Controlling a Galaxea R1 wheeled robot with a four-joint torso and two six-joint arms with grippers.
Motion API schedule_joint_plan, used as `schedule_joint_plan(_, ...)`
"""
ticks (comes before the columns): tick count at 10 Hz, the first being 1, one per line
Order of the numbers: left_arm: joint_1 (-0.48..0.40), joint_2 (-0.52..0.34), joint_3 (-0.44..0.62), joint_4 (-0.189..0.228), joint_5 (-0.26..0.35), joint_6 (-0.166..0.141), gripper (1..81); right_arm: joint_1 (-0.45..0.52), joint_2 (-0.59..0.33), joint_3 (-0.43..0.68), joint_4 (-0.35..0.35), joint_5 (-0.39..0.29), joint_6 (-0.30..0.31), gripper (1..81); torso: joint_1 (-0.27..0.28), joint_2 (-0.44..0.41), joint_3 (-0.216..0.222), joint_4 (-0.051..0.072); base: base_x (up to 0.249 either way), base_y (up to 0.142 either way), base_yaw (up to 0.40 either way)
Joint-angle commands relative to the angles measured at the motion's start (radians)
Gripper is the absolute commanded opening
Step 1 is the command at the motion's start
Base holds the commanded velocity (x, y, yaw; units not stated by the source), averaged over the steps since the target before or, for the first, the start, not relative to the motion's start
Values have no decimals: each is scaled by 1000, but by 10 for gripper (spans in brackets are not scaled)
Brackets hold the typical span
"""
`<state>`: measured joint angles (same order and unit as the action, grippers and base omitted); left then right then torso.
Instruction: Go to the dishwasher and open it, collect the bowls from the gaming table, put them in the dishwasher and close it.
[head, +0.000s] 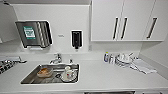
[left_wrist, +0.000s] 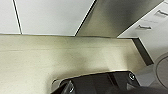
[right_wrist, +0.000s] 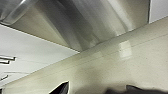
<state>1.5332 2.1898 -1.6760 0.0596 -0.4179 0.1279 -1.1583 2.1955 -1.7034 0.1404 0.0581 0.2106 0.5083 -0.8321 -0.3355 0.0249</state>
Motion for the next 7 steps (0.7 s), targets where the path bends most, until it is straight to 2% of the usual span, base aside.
schedule_joint_plan(1,-85,-197,134,45,-19,-45,811,93,-43,32,13,-38,9,811,61,-94,0,0,0,0,0)
schedule_joint_plan(2,-112,-224,200,46,-12,-50,811,94,-41,32,13,-38,9,811,85,-133,0,0,0,0,0)
schedule_joint_plan(4,-167,-298,355,97,-1,-53,811,100,-43,36,13,-38,9,811,128,-201,0,0,0,0,0)
schedule_joint_plan(6,-224,-312,392,115,120,-51,811,102,-40,33,13,-38,12,811,171,-270,0,0,0,0,0)
schedule_joint_plan(7,-230,-314,413,160,151,-51,811,102,-40,33,13,-38,12,811,193,-306,0,0,0,0,0)
